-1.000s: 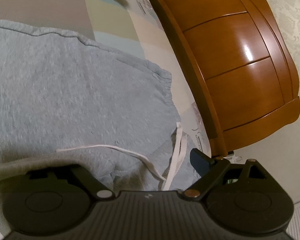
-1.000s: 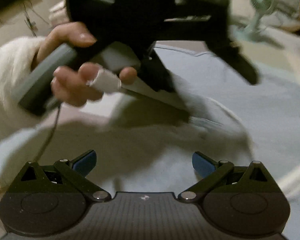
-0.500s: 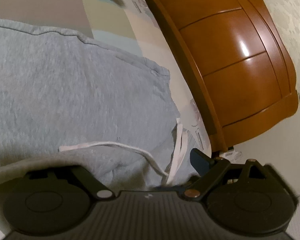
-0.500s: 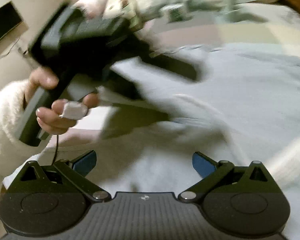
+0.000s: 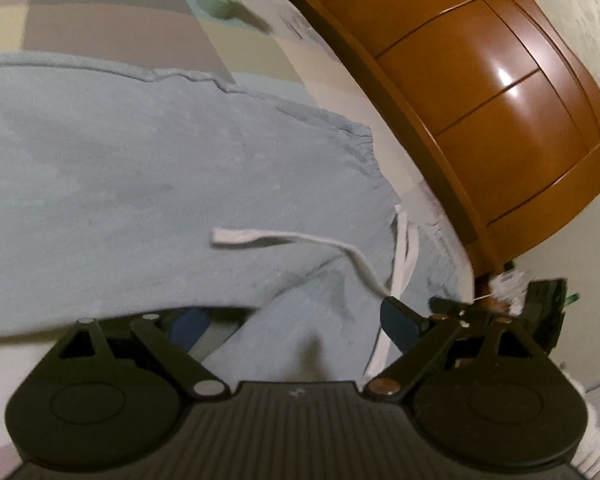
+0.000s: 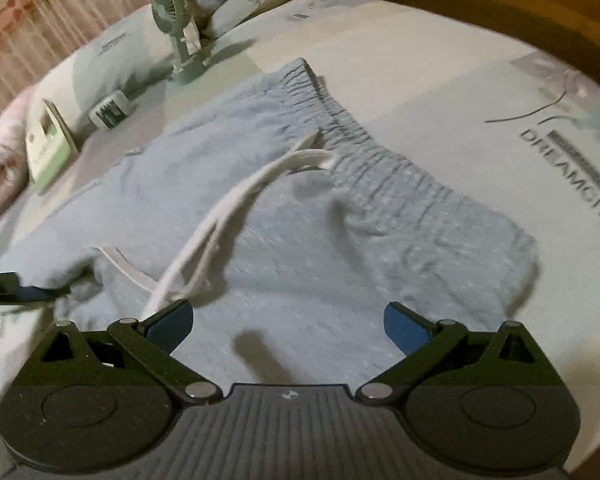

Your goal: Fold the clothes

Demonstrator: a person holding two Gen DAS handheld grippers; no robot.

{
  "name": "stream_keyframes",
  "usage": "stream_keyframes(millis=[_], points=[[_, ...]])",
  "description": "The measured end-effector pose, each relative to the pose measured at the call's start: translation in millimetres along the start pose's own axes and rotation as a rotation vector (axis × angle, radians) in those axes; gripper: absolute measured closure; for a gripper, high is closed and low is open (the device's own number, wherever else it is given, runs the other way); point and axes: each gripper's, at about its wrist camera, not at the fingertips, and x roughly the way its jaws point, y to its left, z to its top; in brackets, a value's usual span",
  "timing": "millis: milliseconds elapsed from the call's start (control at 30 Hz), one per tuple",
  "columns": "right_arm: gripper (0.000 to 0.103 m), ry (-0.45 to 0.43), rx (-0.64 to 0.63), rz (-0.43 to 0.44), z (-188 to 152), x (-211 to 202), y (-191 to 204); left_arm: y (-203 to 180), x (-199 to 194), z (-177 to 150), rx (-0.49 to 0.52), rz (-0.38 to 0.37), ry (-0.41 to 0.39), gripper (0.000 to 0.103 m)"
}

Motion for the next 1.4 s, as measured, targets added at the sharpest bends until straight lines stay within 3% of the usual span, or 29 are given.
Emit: stream_keyframes(millis=[233, 333, 433, 533, 733, 833, 967, 1133, 1200, 1333, 1400], points=[[0.0, -0.02, -0.091, -0.08, -20, 3, 17, -20, -22, -31, 0.111, 0.0, -0.021, 0.011], [0.0, -0.029, -0.126, -0.11, -28, 5, 23, -27, -1, -37, 0.158, -0.016, -0.021, 0.011], [0.0, -0.038, -0.13, -0.11, -29, 5, 22, -19, 17, -42, 0.158, 0.083, -0.051, 0.015], [0.0, -0.045, -0.131, -0.101, -30, 4, 19, -8, 14, -51, 0.197, 0.119, -0.07, 0.019], [0.0, -0.044, -0.16, -0.083, -29, 2, 13, -29, -9, -71, 0.379, 0.258, -0.025, 0.019], [0.0, -0.028, -0.208, -0.13, -31, 1, 26, -44, -9, -79, 0.475, 0.247, -0.036, 0.015], [0.0, -0.032, -0.286, -0.176, -42, -5, 31, -44, 8, -87, 0.492, 0.258, 0.023, 0.015], [0.0, -0.044, -0.384, -0.229, -57, -12, 32, -42, -5, -108, 0.597, 0.398, 0.012, 0.015], [0.0, -0.048, -0.398, -0.247, -58, -17, 41, -49, -16, -114, 0.631, 0.403, 0.013, 0.015], [0.0, -0.072, -0.448, -0.171, -68, -27, 66, -55, -36, -129, 0.662, 0.405, 0.02, 0.014], [0.0, -0.048, -0.463, -0.155, -76, -19, 69, -49, -39, -137, 0.611, 0.414, 0.035, 0.014]])
